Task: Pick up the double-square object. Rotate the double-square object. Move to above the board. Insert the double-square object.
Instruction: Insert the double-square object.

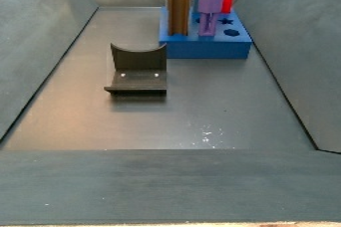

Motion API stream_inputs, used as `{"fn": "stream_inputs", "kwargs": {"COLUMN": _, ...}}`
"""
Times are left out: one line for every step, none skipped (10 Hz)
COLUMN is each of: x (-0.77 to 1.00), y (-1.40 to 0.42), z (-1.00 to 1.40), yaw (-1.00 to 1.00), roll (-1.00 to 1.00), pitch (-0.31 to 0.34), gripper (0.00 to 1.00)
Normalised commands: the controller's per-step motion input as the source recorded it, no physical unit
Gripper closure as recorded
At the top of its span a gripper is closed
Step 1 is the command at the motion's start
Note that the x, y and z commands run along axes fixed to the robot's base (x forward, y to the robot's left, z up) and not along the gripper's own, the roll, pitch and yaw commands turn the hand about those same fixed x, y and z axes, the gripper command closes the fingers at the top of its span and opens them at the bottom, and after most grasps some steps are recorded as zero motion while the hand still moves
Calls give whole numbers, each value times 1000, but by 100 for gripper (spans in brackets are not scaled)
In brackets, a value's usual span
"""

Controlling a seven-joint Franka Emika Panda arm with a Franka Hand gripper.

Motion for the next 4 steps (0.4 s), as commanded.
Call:
{"fn": "stream_inputs", "kwargs": {"x": 23, "y": 0, "z": -594, "yaw": 0, "roll": -11, "pitch": -14, "gripper": 100}}
{"fn": "stream_inputs", "kwargs": {"x": 0, "y": 83, "z": -11, "yaw": 0, "roll": -183, "pitch": 0, "gripper": 100}}
{"fn": "stream_inputs", "kwargs": {"x": 0, "y": 114, "z": 0, "yaw": 0, "roll": -189, "pitch": -46, "gripper": 100}}
{"fn": "stream_inputs", "kwargs": {"x": 0, "y": 0, "z": 0, "yaw": 0, "roll": 0, "pitch": -17, "gripper": 100}}
